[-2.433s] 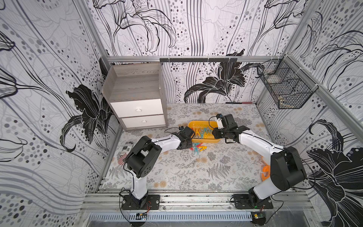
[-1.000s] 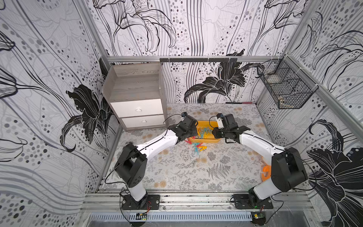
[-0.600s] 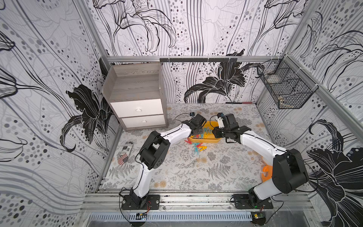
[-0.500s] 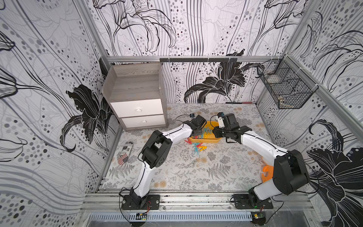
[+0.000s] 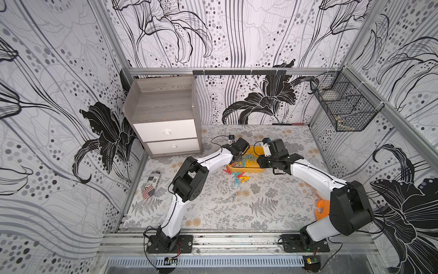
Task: Put the clothespins into the storage box
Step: Place the clothespin in the storage box, then pick up the clothespin from the center of the board.
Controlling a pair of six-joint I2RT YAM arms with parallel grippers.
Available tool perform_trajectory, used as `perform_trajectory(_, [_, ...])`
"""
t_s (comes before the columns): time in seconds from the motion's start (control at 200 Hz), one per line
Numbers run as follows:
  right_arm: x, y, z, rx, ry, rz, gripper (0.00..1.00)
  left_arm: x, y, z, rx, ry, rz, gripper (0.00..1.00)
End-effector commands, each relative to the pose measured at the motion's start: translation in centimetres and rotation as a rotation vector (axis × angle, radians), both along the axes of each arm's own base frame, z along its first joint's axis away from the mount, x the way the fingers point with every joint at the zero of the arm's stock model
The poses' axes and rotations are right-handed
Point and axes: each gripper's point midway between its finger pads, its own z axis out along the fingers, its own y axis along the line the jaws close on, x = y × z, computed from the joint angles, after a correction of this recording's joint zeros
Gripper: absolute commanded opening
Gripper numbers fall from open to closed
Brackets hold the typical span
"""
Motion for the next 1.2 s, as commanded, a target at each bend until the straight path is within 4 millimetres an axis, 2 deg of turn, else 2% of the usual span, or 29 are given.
perform_trajectory(0.0, [0.0, 0.0, 0.0, 0.018, 0.009, -0.011, 0.31, 0.5, 0.3, -0.9, 0.036, 0.012, -0.006, 0.16])
perform_trajectory(0.145, [0.1, 0.0, 0.1, 0.019, 0.006, -0.012, 0.31, 0.7, -0.4, -0.7, 0.011, 0.019, -0.019, 0.17])
perform_trajectory(0.215, [0.0, 0.1, 0.1, 0.019, 0.008, -0.011, 0.31, 0.8, -0.8, 0.0, -0.013, 0.014, -0.021, 0.18])
perform_trajectory(0.29, [0.0, 0.1, 0.1, 0.019, 0.006, -0.011, 0.31, 0.8, -1.3, 1.8, -0.067, -0.015, -0.027, 0.20])
perform_trajectory(0.391, [0.0, 0.1, -0.1, 0.016, 0.010, -0.010, 0.31, 0.8, -1.7, 5.5, -0.152, -0.081, -0.041, 0.27])
perform_trajectory(0.541, [0.0, 0.1, -0.1, 0.014, 0.012, -0.009, 0.31, 0.3, 0.0, 9.6, -0.213, -0.135, -0.018, 0.35])
perform_trajectory(0.666, [-0.1, 0.0, -0.1, 0.009, 0.010, -0.008, 0.31, -1.0, 3.4, 10.2, -0.258, -0.129, 0.030, 0.39])
perform_trajectory(0.781, [-0.1, 0.0, 0.0, 0.009, 0.012, -0.001, 0.31, -2.9, 6.9, 7.7, -0.274, -0.069, 0.080, 0.41])
perform_trajectory(0.891, [0.0, 0.1, -0.1, 0.011, 0.013, 0.001, 0.31, -4.6, 8.7, 4.5, -0.248, -0.009, 0.097, 0.41])
perform_trajectory(1.051, [0.3, 0.4, 0.0, 0.017, 0.011, 0.004, 0.31, -5.4, 8.2, 0.6, -0.280, 0.067, 0.094, 0.41])
perform_trajectory(1.197, [0.0, 0.4, 0.1, 0.016, 0.011, 0.006, 0.31, -4.9, 7.1, -1.0, -0.295, 0.102, 0.094, 0.40])
